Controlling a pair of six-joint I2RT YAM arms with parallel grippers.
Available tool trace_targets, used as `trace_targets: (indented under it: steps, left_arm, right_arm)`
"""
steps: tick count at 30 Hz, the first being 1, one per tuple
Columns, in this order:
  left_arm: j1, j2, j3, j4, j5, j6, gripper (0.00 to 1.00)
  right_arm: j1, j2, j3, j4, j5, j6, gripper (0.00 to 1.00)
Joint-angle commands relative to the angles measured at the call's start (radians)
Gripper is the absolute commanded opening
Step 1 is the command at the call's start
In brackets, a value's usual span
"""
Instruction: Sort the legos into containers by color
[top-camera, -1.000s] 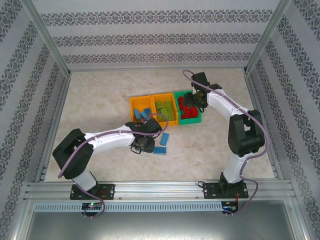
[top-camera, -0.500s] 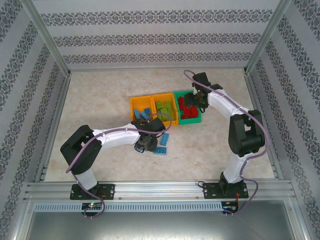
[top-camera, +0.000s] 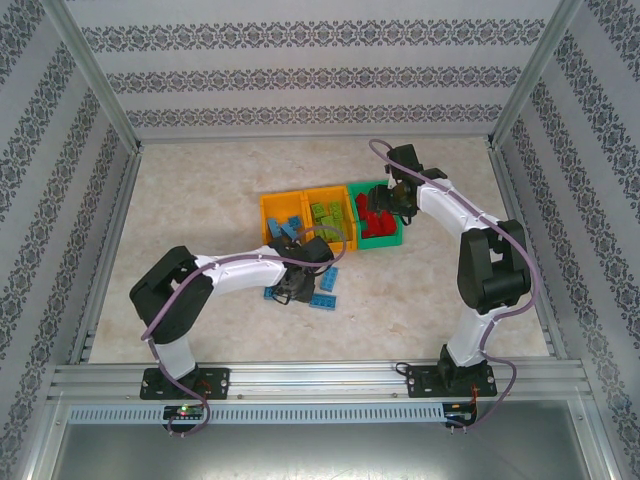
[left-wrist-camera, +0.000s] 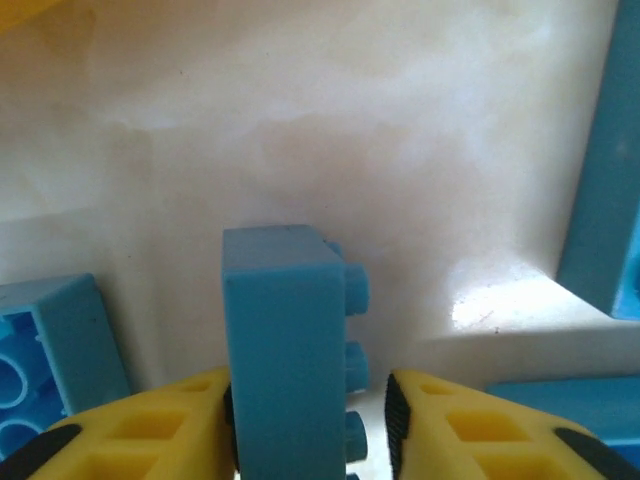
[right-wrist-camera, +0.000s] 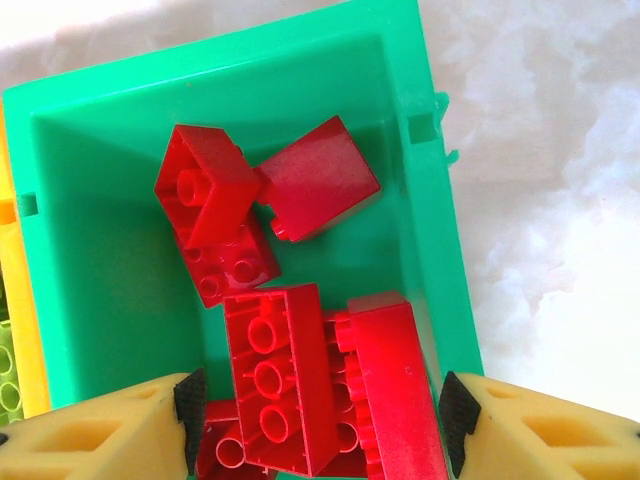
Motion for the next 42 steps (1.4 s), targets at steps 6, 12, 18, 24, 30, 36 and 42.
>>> trace_targets:
  steps: [6,12,18,24,30,36,42]
  left_arm:
    - [-0.011,0.014,0.005,-0.022,-0.022,-0.015,0.25]
    - [0.003,-0.071,0.041,-0.057,-0.060,-0.001,0.17]
    - [0.079,-0.171,0.142,-0.108,-0.071,0.061,0.17]
    - [0.222,-0.165,0.245,-0.118,-0.047,0.145,0.18]
    - [0.369,-0.022,0.385,-0.105,0.061,0.211,0.20]
    - [0.432,0.117,0.501,-0.085,0.157,0.230,0.28]
    - [0.458,0.205,0.585,-0.103,0.175,0.220,0.46]
  right_arm:
    - [-0.012,-0.040,-0.016,-0.007,0.002,0.009,0.68]
    - [-0.009,-0.078,-0.038,0.021,-0.012,0.023,0.67]
    - [0.015,-0.162,-0.084,0.058,-0.024,0.012,0.67]
    - [0.115,-0.287,-0.217,0.110,-0.048,-0.135,0.72]
    - [0.307,-0.420,-0.410,0.136,-0.062,-0.300,0.77]
    - [0.515,-0.510,-0.570,0.182,-0.077,-0.324,0.78]
    - [0.627,-0.429,-0.532,0.151,-0.109,-0.310,0.77]
